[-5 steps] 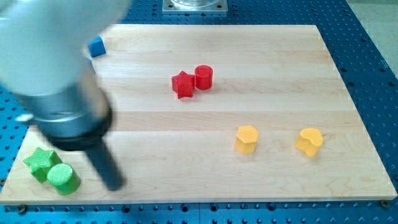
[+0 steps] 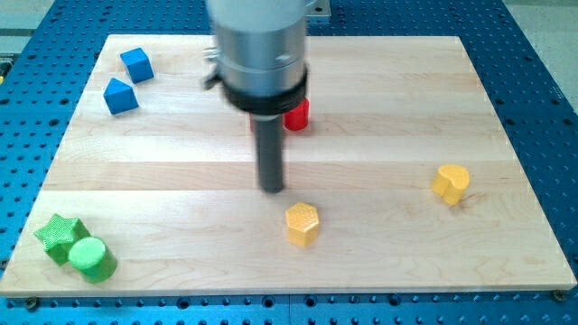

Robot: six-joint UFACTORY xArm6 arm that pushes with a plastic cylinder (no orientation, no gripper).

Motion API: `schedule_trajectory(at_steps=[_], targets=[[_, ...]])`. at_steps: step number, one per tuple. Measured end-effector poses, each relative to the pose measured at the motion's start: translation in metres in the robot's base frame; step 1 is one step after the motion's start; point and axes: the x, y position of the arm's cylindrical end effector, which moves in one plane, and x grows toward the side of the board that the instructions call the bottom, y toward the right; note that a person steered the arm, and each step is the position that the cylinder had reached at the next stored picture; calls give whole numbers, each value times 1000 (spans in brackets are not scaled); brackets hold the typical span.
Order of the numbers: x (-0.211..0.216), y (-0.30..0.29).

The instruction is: Move both the yellow blocks close to the green blocks

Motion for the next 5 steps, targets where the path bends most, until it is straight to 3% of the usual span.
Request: schedule_trajectory(at_steps=[1, 2, 3, 4, 5], targets=[[30, 92], [90, 70], [72, -53], [62, -121], [62, -144]])
